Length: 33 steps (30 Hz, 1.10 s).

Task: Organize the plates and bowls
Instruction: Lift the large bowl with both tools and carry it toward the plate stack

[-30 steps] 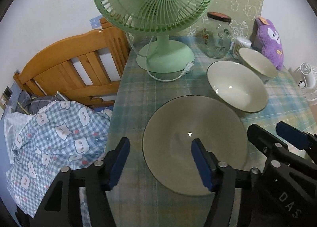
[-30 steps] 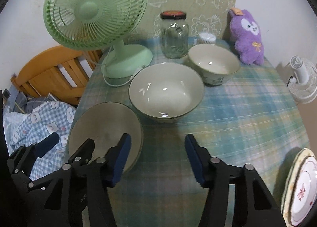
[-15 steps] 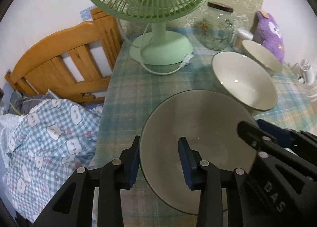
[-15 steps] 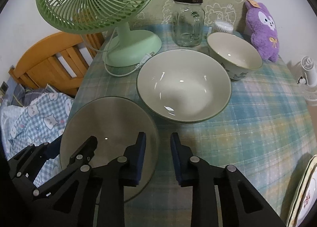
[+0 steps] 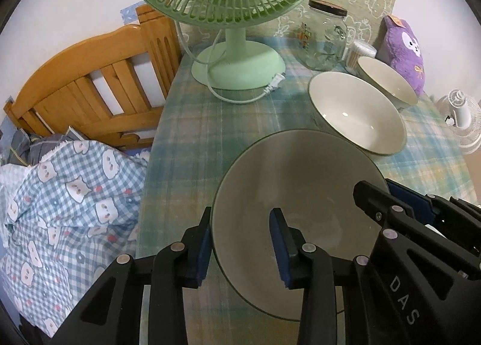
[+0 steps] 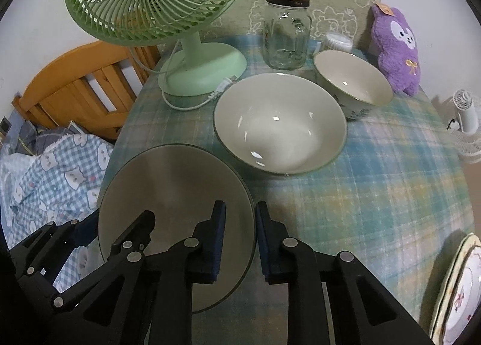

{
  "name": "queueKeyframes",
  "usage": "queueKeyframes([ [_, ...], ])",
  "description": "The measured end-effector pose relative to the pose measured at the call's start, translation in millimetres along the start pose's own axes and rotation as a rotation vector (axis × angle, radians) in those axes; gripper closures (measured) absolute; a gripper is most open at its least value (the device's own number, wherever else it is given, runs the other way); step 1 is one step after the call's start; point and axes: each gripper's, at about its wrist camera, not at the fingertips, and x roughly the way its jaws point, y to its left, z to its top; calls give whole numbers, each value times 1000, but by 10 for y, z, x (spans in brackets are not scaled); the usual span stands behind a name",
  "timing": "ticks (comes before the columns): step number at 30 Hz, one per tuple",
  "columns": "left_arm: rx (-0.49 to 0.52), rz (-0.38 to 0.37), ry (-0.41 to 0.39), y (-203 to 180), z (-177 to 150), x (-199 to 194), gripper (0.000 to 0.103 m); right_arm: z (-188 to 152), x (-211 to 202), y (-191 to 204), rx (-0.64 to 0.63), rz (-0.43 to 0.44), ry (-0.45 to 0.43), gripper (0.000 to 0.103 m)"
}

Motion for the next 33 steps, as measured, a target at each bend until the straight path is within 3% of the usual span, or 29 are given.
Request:
queueKeyframes([
  [14,26,-45,-13,-459,-303,-396,68,-390,-513,-392,26,-49,-13,79],
  [33,-3,-34,-30,-1434,-787,-844,68,-996,-1081,-1323,26,-59,-36,79],
])
